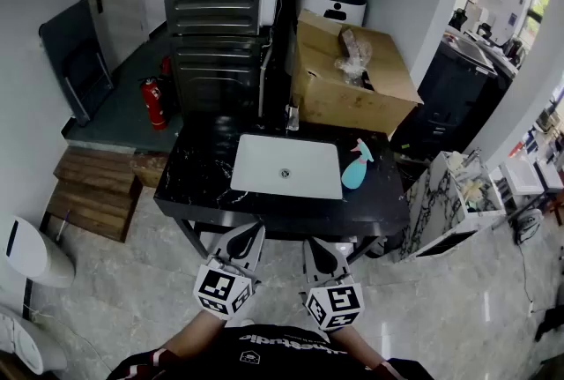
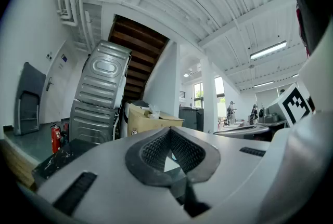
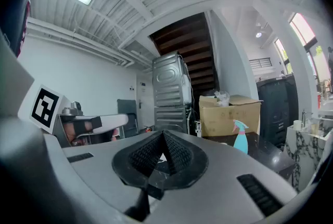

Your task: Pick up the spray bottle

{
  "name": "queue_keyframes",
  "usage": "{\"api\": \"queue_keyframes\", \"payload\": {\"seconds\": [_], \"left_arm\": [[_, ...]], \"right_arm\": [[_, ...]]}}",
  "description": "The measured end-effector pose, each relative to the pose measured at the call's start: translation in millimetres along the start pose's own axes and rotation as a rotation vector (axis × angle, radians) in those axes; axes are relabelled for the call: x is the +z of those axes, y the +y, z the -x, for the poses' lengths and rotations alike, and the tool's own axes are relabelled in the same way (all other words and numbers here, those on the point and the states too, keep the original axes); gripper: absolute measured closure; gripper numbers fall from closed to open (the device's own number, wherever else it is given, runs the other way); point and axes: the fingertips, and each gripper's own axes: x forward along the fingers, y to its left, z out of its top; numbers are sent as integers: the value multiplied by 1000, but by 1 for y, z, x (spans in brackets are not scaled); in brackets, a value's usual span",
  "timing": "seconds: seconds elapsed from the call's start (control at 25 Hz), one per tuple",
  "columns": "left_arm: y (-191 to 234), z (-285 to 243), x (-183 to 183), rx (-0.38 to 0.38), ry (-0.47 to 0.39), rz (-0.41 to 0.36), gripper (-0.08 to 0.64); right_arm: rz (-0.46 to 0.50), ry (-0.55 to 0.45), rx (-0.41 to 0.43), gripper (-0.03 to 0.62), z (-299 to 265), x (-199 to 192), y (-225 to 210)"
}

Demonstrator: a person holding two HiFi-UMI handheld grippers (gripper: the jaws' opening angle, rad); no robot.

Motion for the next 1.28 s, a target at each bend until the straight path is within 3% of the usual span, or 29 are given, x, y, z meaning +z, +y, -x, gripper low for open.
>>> {"api": "queue_keyframes", "payload": {"seconds": [0.64, 1.28], "left_arm": [[-8, 0, -1, -8, 0, 4, 545], [11, 14, -5, -23, -9, 38, 545]], "right_arm": [[-5, -31, 23, 555, 7, 2, 2], [-5, -10, 4, 555, 2, -2, 24]]}}
